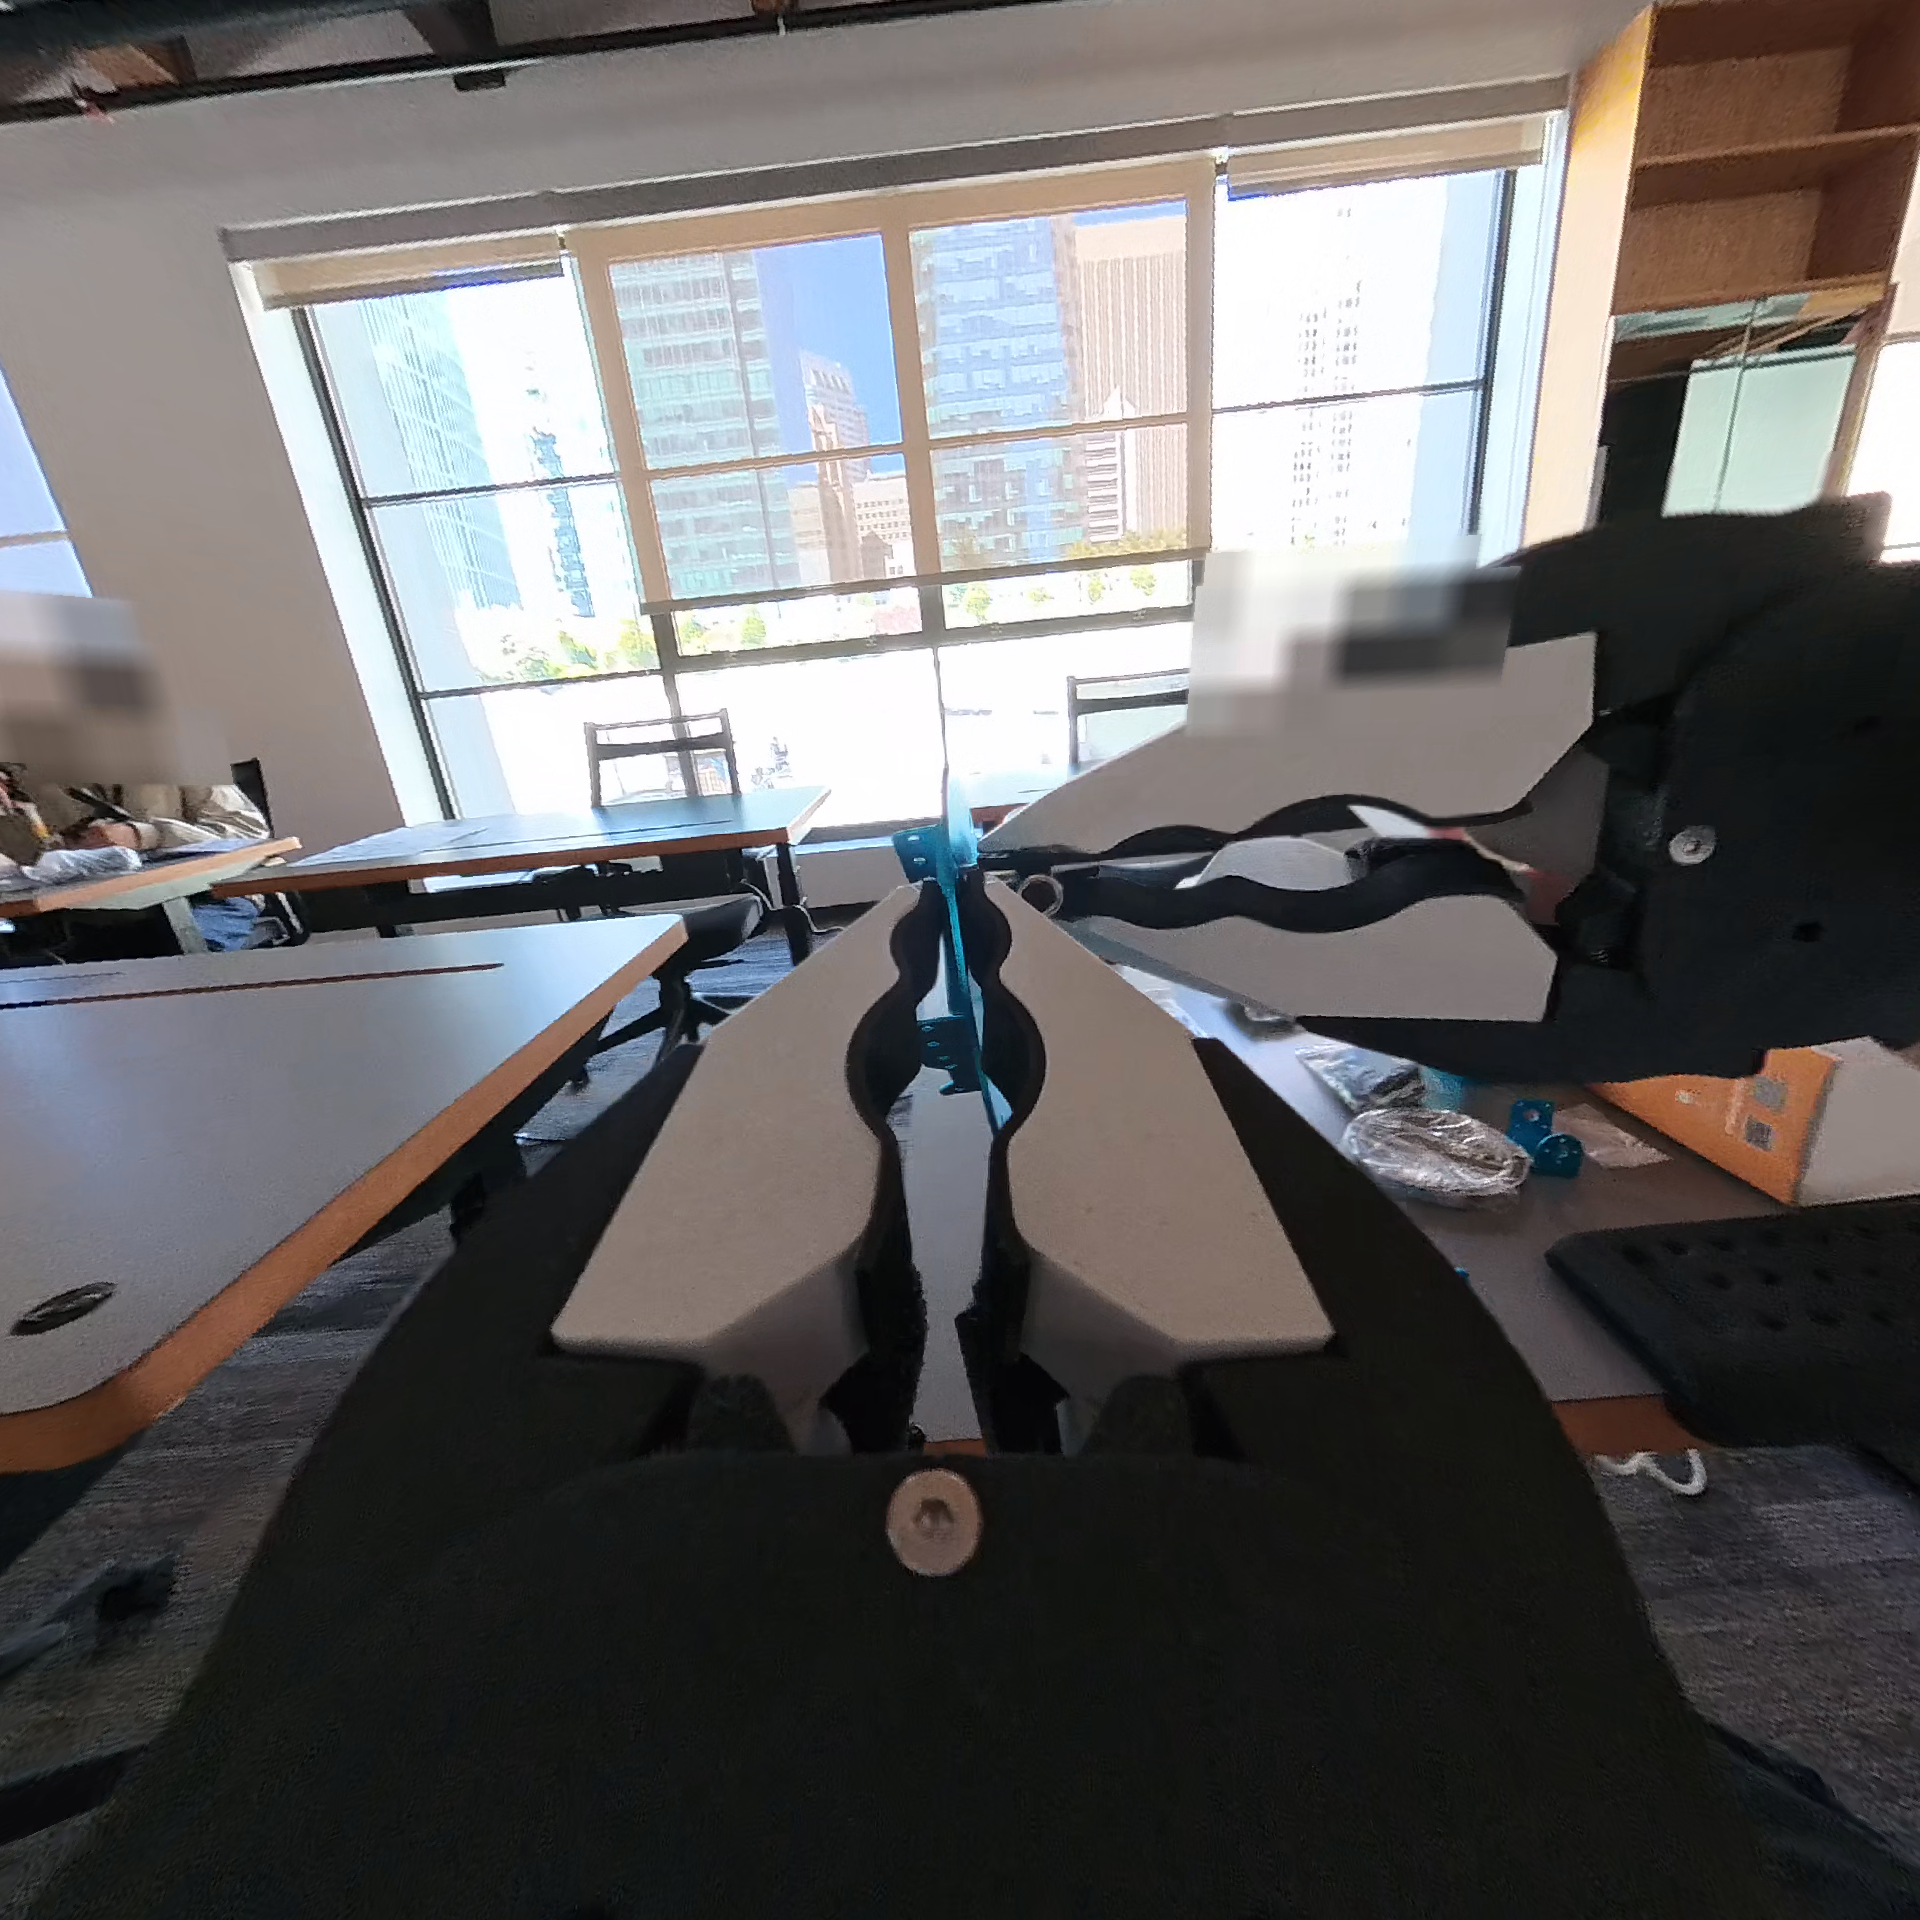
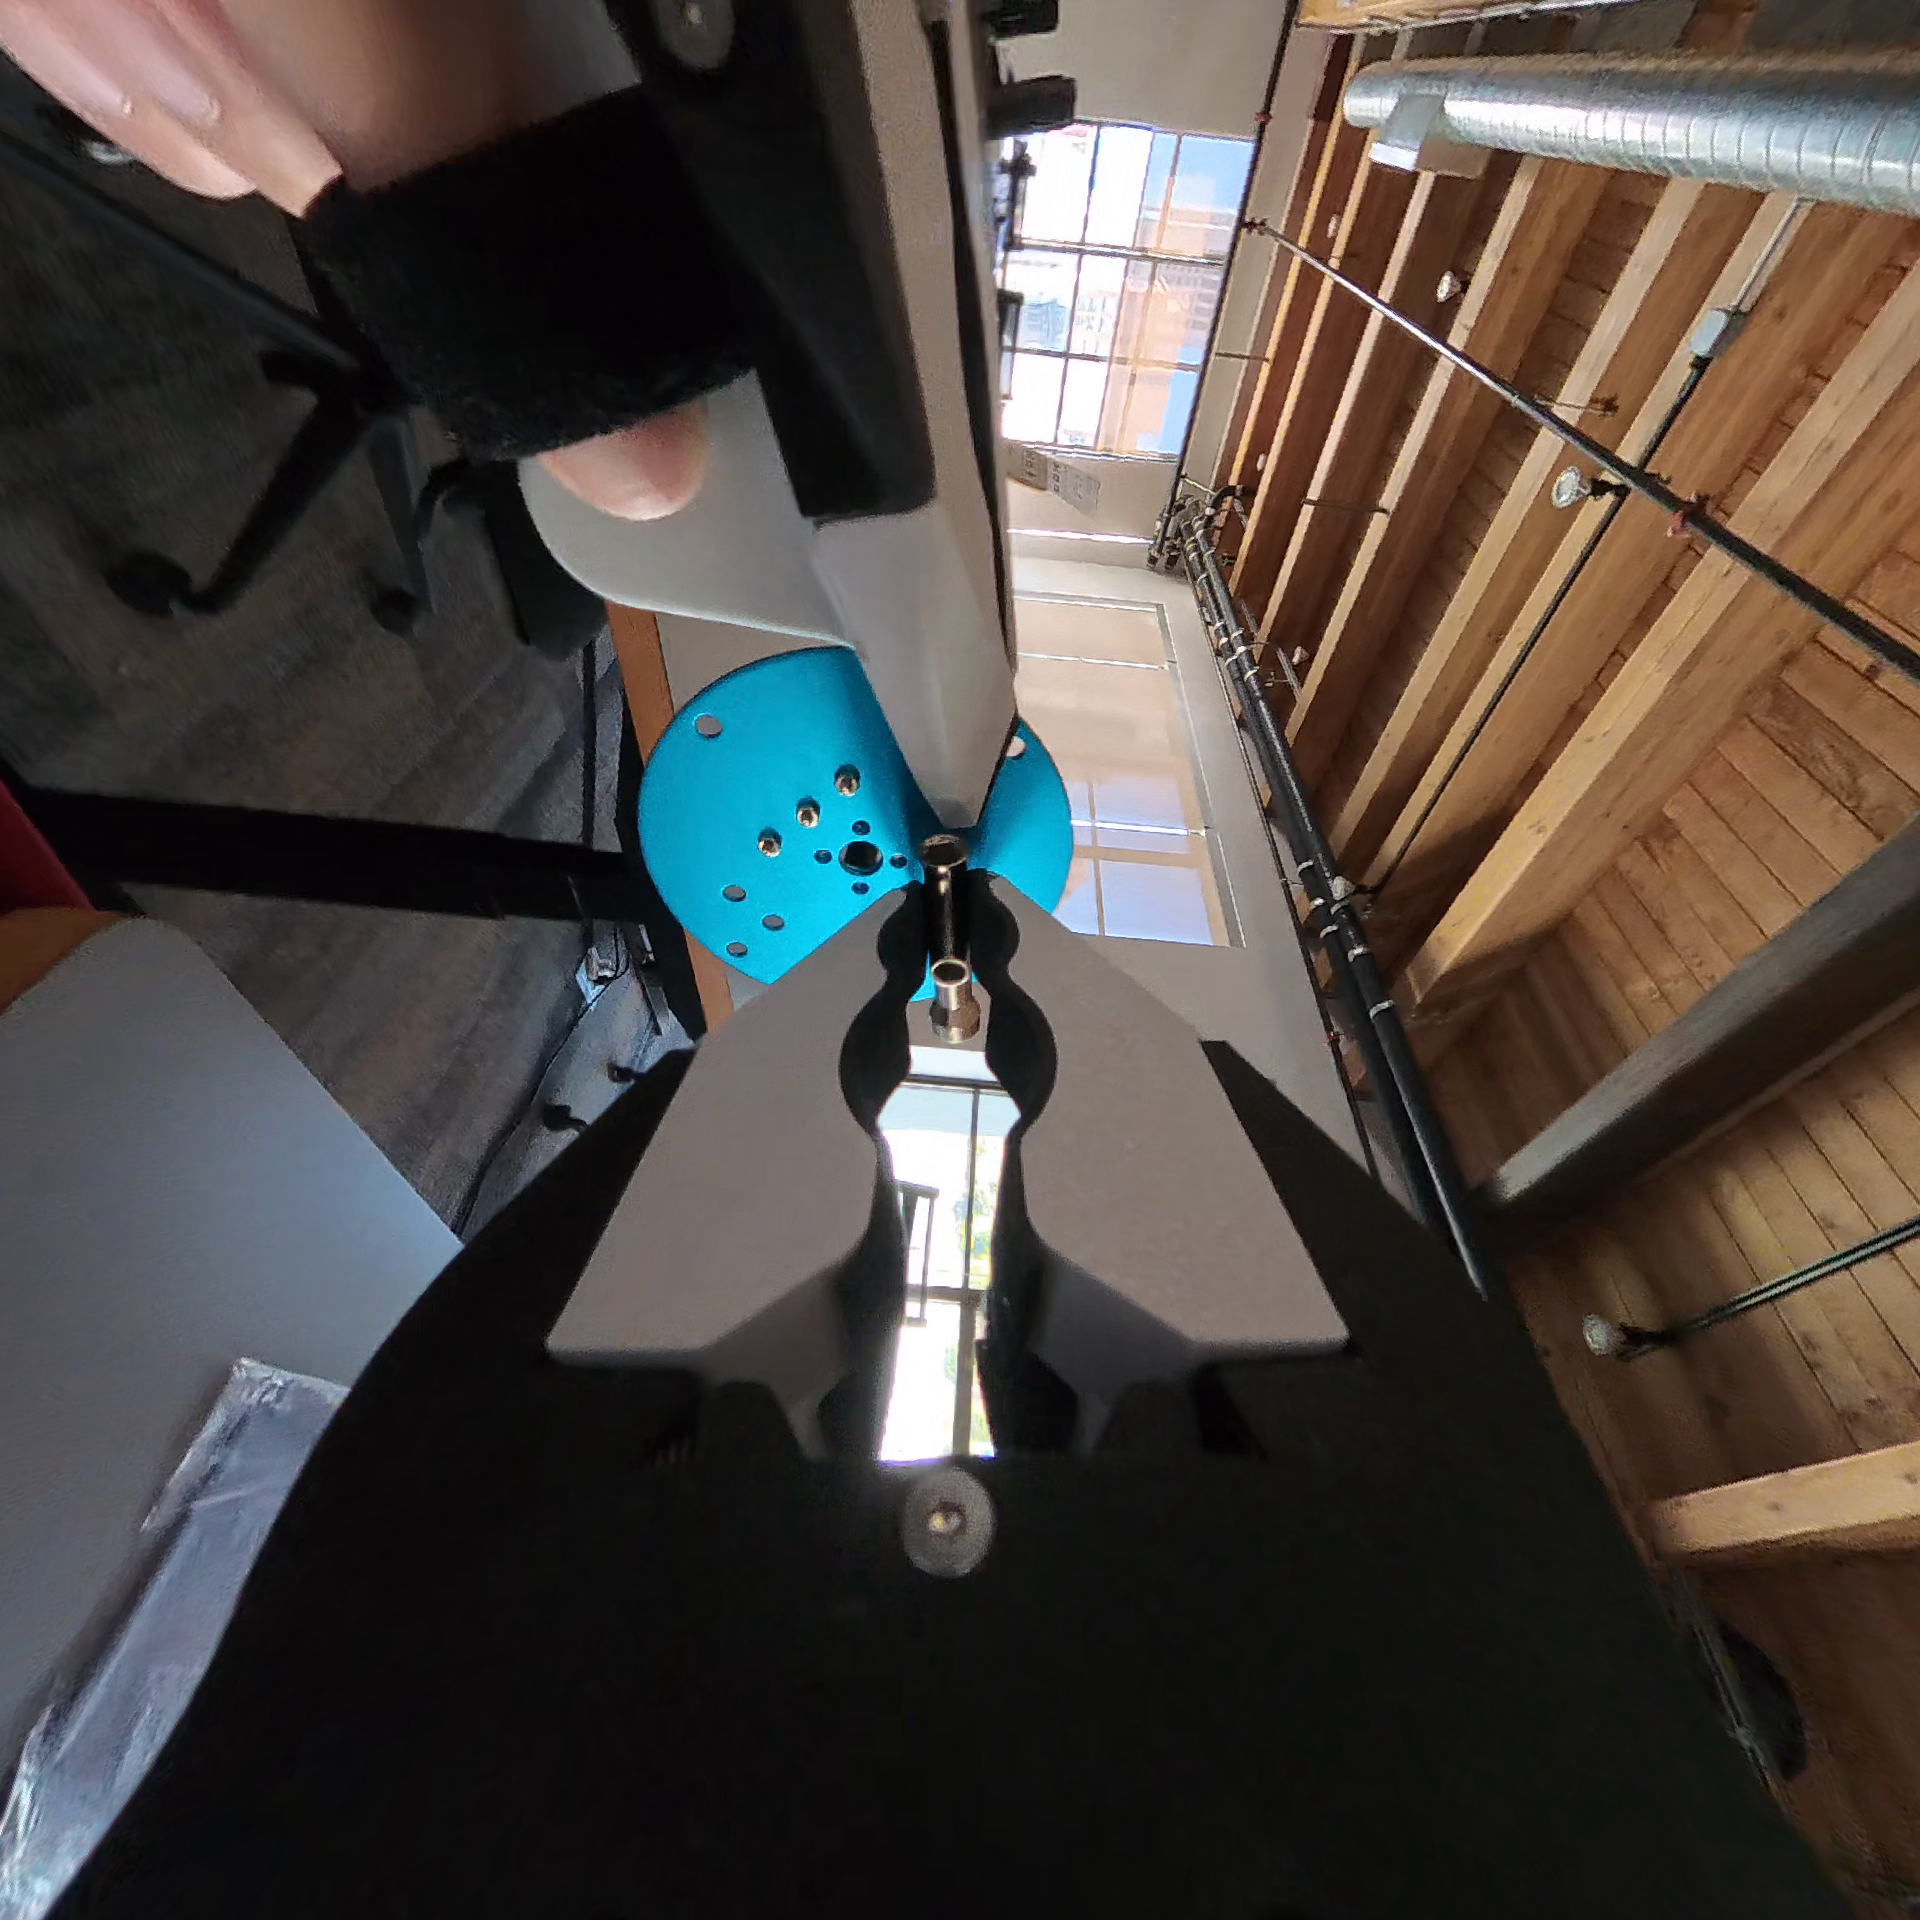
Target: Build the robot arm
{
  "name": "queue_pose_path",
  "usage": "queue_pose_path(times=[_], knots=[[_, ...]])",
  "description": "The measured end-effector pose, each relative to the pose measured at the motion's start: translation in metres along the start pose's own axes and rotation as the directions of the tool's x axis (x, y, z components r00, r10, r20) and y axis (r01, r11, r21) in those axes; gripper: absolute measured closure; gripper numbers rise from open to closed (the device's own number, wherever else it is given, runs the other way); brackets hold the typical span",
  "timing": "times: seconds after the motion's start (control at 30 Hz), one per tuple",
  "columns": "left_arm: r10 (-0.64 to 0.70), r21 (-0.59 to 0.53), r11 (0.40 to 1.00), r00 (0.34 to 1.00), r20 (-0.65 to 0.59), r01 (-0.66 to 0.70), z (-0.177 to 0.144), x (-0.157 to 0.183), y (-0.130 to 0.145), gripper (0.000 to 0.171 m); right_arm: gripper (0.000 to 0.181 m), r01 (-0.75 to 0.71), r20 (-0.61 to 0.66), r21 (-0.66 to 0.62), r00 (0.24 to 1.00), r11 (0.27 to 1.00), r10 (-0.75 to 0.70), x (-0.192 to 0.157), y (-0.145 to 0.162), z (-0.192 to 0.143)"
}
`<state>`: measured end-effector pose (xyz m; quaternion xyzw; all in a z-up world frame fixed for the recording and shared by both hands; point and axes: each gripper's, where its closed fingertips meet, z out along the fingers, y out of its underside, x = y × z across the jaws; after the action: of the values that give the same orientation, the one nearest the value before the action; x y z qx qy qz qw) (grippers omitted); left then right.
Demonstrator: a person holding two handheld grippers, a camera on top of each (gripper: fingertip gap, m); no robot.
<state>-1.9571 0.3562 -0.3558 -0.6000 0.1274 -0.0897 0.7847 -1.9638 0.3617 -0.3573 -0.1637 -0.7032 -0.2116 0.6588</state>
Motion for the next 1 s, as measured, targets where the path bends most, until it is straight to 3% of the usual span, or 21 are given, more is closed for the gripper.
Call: queue_pose_path(times=[0.17, 0.47, 0.6, 0.73, 0.77, 0.9, 1.0], knots=[[-0.028, -0.03, 0.999, 0.999, -0.029, 0.027, 0.001, 0.002, 0.001, 0.169, 0.174, 0.128, -0.043, -0.006, 0.991, 0.992, -0.128, -0.001, 0.001, -0.001], [-0.02, 0.044, 0.999, 1.0, -0.003, 0.02, -0.003, -0.001, -0.012, 0.169, 0.175, -0.22, -0.011, 0.001, 0.975, 0.976, 0.22, 0.008, -0.004, -0.001], [-0.006, 0.068, 0.998, 1.0, 0.017, 0.005, -0.004, -0.002, -0.013, 0.169, 0.174, -0.442, 0.012, 0.025, 0.897, 0.897, 0.442, 0.005, -0.005, 0.001], [0.01, 0.103, 0.995, 0.999, 0.032, -0.013, -0.006, -0.002, -0.018, 0.171, 0.175, -0.634, 0.01, 0.067, 0.772, 0.77, 0.635, 0.004, -0.01, 0.003], [0.033, 0.099, 0.994, 0.999, 0.039, -0.037, -0.006, -0.003, -0.017, 0.171, 0.174, -0.661, 0.005, 0.08, 0.749, 0.746, 0.663, 0.004, -0.01, 0.003], [0.022, 0.087, 0.996, 1.0, 0.014, -0.023, -0.004, -0.002, -0.016, 0.171, 0.175, -0.588, -0.091, 0.077, 0.8, 0.805, 0.593, 0.003, -0.008, 0.003], [0.026, 0.12, 0.992, 1.0, 0.008, -0.026, -0.006, -0.001, -0.019, 0.171, 0.174, -0.628, -0.07, 0.087, 0.77, 0.773, 0.634, 0.005, -0.009, 0.001]])
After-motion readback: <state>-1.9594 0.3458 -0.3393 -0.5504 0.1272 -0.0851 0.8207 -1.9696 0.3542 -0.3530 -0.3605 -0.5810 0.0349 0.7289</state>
